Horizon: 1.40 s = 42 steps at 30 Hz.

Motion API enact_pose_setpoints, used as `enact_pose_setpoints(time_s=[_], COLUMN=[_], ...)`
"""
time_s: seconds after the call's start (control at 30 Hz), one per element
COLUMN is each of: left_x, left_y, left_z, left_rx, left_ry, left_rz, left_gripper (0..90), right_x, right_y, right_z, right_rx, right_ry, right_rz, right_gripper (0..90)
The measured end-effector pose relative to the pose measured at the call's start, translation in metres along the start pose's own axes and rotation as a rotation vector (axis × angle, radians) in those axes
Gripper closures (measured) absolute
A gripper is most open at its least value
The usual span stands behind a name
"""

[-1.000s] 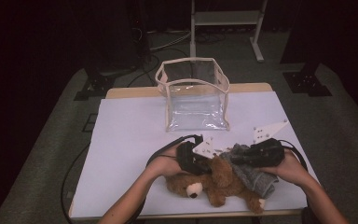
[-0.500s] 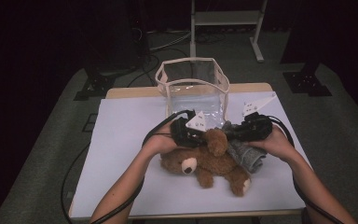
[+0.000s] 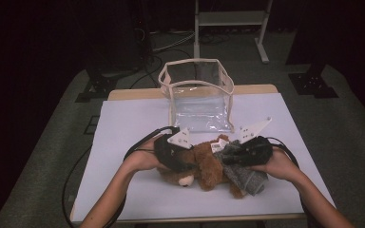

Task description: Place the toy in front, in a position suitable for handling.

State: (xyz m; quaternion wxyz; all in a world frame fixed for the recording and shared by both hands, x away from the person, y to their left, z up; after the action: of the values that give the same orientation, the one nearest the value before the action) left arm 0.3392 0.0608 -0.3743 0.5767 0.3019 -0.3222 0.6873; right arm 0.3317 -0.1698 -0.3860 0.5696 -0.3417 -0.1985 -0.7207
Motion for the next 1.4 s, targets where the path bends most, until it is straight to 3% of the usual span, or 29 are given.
enact_pose_setpoints(time_s=[0.13, 0.2, 0.37, 0.5, 0.63, 0.77, 0.9, 1.07, 1.13, 1.27, 1.4], left_x=[-0.007, -0.009, -0.009, -0.007, -0.005, 0.004, 0.009, -0.001, -0.004, -0.004, -0.005], left_y=[0.006, 0.01, 0.017, 0.022, 0.024, 0.019, 0.014, 0.017, 0.019, 0.022, 0.026], left_z=[-0.011, -0.013, -0.016, -0.019, -0.02, -0.013, -0.012, -0.021, -0.024, -0.026, -0.025], left_rx=[0.016, 0.016, 0.011, 0.003, 0.013, 0.026, 0.035, 0.053, 0.06, 0.055, 0.04], left_ry=[0.003, 0.014, 0.029, 0.035, 0.052, 0.089, 0.074, 0.046, 0.06, 0.062, 0.056], left_rz=[-0.029, -0.024, -0.03, -0.033, -0.037, -0.03, -0.008, -0.056, -0.068, -0.071, -0.066], left_gripper=[43.7, 44.8, 45.4, 45.4, 44.1, 39.4, 40.0, 43.0, 43.6, 44.4, 44.9], right_x=[0.0, 0.004, 0.016, 0.008, 0.0, 0.0, 0.003, 0.007, 0.011, 0.025, 0.033], right_y=[-0.01, -0.012, -0.003, 0.007, 0.011, 0.003, -0.007, -0.011, -0.012, -0.01, -0.006], right_z=[-0.004, 0.0, 0.025, 0.038, 0.025, 0.01, -0.002, -0.01, -0.014, -0.015, 0.003], right_rx=[0.024, 0.042, 0.062, 0.068, 0.043, 0.019, 0.019, 0.016, 0.019, 0.018, 0.042], right_ry=[-0.015, -0.014, 0.031, 0.029, 0.031, 0.054, 0.068, 0.073, 0.064, 0.057, 0.063], right_rz=[0.006, -0.004, -0.043, -0.049, -0.018, 0.006, 0.014, 0.013, 0.013, -0.014, -0.052], right_gripper=[82.3, 82.3, 82.2, 82.0, 82.0, 82.1, 82.1, 82.1, 82.0, 81.9, 81.9])
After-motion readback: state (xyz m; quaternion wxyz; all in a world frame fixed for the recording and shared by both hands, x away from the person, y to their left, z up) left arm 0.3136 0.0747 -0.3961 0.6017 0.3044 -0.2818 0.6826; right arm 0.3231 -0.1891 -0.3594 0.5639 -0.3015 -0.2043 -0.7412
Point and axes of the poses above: each handheld gripper's, and its own axes: x roughly backward along the jaws, z roughly out of its top, y roughly to its right, the point moved 4 cm from there along -x, roughly forward along the jaws, and after that the axes turned 3 degrees about -y, right-handed, at the moved point
